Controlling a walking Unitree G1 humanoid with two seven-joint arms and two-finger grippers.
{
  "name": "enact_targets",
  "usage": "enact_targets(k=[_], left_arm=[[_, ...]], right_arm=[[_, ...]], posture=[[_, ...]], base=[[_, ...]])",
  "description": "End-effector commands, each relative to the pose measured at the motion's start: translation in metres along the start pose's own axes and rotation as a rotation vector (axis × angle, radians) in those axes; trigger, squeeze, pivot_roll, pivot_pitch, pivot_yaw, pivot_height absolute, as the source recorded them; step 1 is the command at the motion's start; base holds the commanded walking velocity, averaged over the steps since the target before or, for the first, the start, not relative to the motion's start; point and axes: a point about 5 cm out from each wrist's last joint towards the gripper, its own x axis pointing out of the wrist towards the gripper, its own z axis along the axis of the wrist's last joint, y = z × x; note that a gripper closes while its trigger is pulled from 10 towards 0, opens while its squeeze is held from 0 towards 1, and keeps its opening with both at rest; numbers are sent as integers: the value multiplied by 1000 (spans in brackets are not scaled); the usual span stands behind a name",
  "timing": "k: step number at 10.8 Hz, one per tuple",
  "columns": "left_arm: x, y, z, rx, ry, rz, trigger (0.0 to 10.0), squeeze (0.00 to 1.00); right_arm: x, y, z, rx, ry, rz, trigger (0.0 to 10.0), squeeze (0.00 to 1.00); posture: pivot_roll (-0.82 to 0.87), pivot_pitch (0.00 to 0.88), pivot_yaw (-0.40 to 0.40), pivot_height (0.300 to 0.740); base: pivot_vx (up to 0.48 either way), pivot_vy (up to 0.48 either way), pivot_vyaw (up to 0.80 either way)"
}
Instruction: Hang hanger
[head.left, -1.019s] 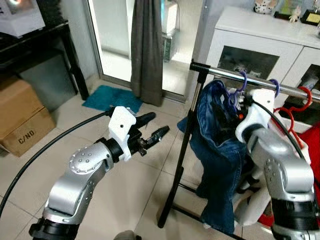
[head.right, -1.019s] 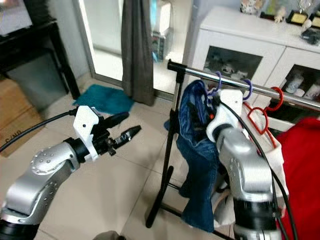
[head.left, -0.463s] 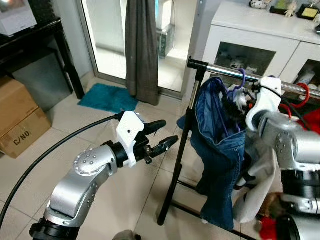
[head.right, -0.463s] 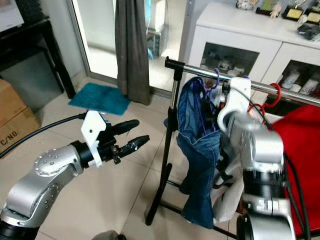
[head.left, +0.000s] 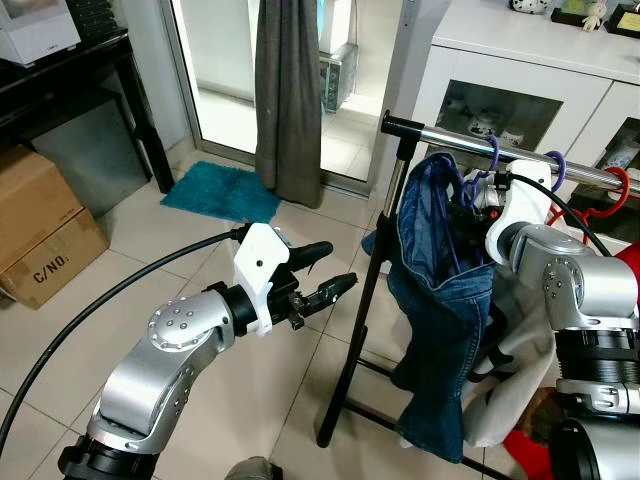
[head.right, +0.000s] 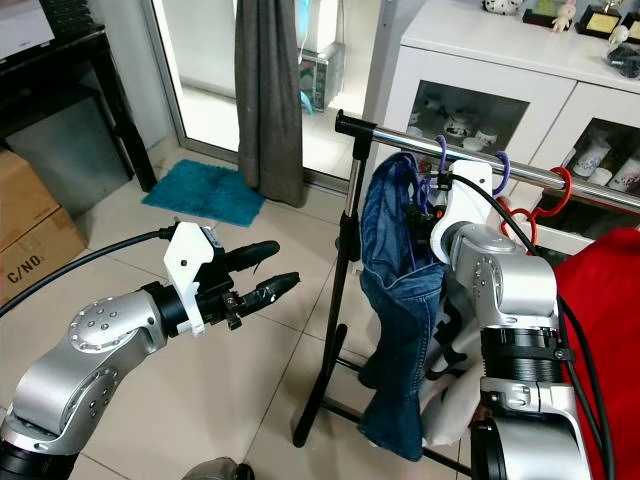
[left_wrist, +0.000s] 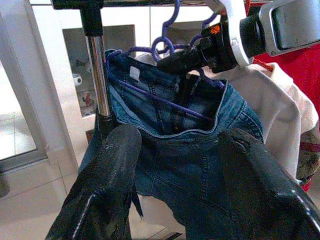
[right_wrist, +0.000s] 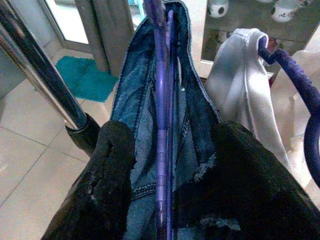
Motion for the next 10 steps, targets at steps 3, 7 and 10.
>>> enact_targets(k=[3, 7, 10], left_arm=[[1, -2, 3, 14, 2, -20, 10000, 0], [1, -2, 3, 16, 7, -26, 10000, 0], [2, -3, 3, 20, 11, -31, 10000, 0]], right_arm=[[2, 4, 8, -24, -25, 4, 0, 0], [3, 3, 6, -6, -20, -1, 0, 0], [4, 5, 5, -20, -23, 4, 0, 0]], posture=[[55, 0, -22, 740], [57, 0, -16, 740], [62, 0, -17, 740]], base=[[0, 0, 0], [0, 0, 0], [0, 0, 0]])
